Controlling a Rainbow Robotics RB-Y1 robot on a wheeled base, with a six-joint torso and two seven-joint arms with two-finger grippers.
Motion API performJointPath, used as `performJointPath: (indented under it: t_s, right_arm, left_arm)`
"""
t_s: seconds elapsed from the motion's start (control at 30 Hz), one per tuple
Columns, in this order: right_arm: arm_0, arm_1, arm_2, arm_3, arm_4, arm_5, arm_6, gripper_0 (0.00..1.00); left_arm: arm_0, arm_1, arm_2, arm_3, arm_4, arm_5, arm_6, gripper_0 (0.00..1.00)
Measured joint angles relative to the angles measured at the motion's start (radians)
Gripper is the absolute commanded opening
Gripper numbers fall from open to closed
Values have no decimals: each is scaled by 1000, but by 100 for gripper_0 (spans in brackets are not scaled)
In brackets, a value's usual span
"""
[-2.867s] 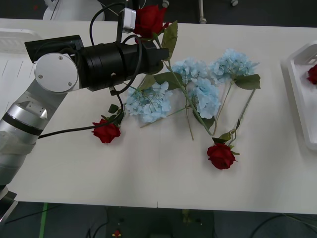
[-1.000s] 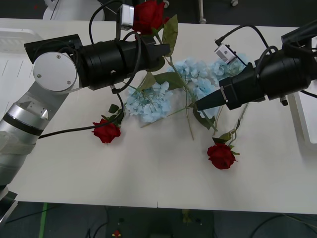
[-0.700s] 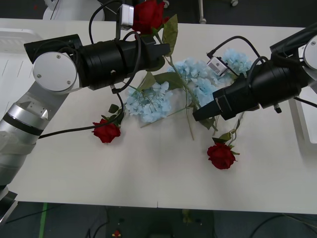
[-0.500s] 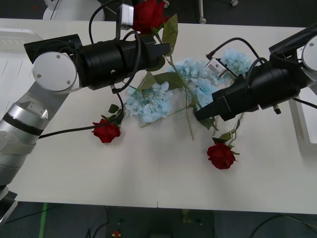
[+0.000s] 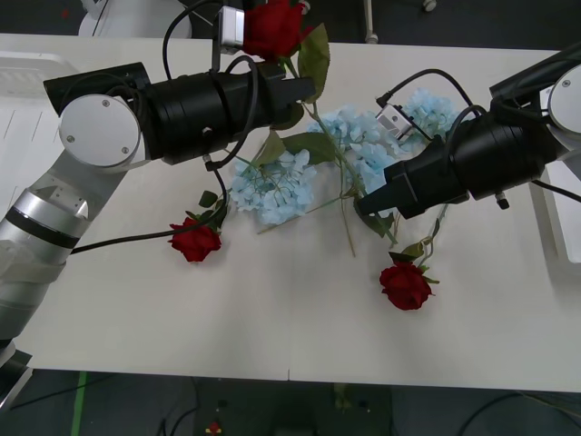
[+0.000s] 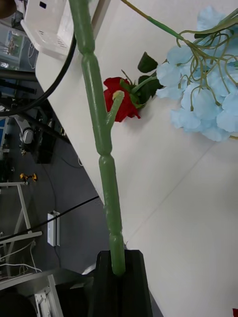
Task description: Put the red flowers into the right box and the blue flowers into the left box
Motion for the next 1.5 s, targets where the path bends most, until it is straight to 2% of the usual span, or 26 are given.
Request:
performJointPath:
  t_s: [0.33, 0.6, 0.77, 0.97, 1.17, 1.23, 1.3, 1.4, 1.5]
  right_arm:
    - [0, 0, 0, 0, 55, -3, -14, 0]
    - [0, -11, -56, 1, 216, -3, -103, 0]
    - [1, -102, -90, 20, 343, -3, -183, 0]
    - [-7, -213, -90, 165, 485, -30, -183, 0]
    - [-45, -232, -90, 383, 646, -30, -183, 0]
    - [-47, -238, -90, 409, 725, -37, -183, 0]
    - [-47, -244, -90, 424, 790, -64, -183, 0]
    - [-47, -249, -90, 455, 879, -87, -183, 0]
    - [-48, -250, -90, 497, 944, -116, -183, 0]
  left_arm:
    - [16, 35, 24, -11, 56, 35, 0, 100]
    - [137, 145, 272, -89, 206, 354, 0, 100]
    - [215, 193, 508, -102, 241, 620, 0, 100]
    - [248, 209, 732, -102, 98, 923, 0, 100]
    - [256, 210, 814, -85, -88, 1081, 13, 100]
    - [256, 210, 818, -74, -136, 1091, 102, 100]
    - [253, 210, 814, -71, -197, 1090, 312, 100]
    - [231, 210, 770, -71, -312, 1060, 801, 100]
    - [188, 206, 661, -70, -453, 983, 1241, 100]
